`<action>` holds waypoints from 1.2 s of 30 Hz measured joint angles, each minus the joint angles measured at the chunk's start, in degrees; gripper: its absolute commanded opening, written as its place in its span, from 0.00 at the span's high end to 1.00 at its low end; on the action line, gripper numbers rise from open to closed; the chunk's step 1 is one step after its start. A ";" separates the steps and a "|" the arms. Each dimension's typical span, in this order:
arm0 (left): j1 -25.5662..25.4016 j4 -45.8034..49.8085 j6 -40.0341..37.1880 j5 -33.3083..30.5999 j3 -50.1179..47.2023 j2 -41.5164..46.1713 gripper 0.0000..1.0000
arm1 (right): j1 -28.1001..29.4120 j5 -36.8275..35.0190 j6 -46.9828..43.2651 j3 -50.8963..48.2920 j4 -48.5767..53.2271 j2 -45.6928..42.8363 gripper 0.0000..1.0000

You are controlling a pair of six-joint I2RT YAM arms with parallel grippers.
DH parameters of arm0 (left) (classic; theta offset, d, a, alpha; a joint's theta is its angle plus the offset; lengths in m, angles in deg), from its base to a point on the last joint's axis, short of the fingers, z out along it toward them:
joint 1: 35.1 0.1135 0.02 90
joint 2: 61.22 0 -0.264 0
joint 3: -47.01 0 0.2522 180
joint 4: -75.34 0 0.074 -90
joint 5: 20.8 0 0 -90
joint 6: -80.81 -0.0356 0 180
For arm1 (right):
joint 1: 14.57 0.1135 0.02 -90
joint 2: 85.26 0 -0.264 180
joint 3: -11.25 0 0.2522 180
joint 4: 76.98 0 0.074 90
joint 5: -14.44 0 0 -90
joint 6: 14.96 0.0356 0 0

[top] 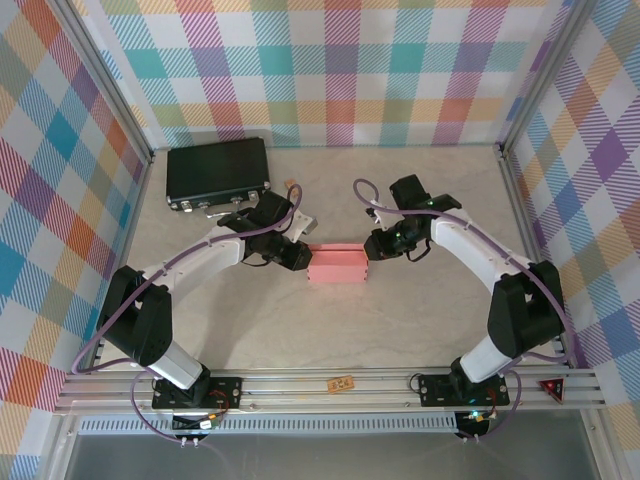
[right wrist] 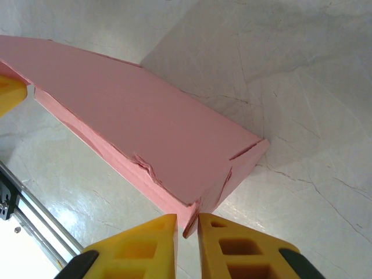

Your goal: Fold the paper box

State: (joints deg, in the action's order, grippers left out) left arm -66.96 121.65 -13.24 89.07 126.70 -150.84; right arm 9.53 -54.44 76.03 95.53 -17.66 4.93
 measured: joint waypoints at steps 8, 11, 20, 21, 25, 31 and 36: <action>0.00 0.00 0.00 0.00 0.00 -0.11 0.84 | 0.00 0.68 0.33 0.11 0.50 0.15 0.81; 0.00 0.00 0.00 0.00 0.00 -0.17 0.84 | 0.00 0.85 0.37 0.17 0.63 0.31 0.81; 0.00 0.02 0.00 -0.11 0.00 -0.31 0.84 | 0.00 1.55 1.42 0.63 0.68 1.11 0.81; 0.00 0.02 0.00 -0.22 0.00 -0.31 0.84 | 0.00 1.64 1.57 0.70 0.70 1.16 0.81; -0.04 0.02 0.00 -0.48 0.00 -0.31 0.84 | 0.00 1.75 1.62 0.79 0.83 1.20 0.81; -0.24 0.02 0.00 -0.92 0.00 -0.31 0.84 | 0.00 1.95 1.64 0.92 0.92 1.27 0.81; -0.28 0.02 0.00 -1.07 0.00 -0.31 0.84 | 0.00 2.14 1.64 1.18 1.20 1.27 0.81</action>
State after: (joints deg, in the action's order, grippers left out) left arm -67.24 121.68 -13.24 88.00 126.70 -151.15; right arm 9.53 -52.29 77.67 96.71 -16.46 6.20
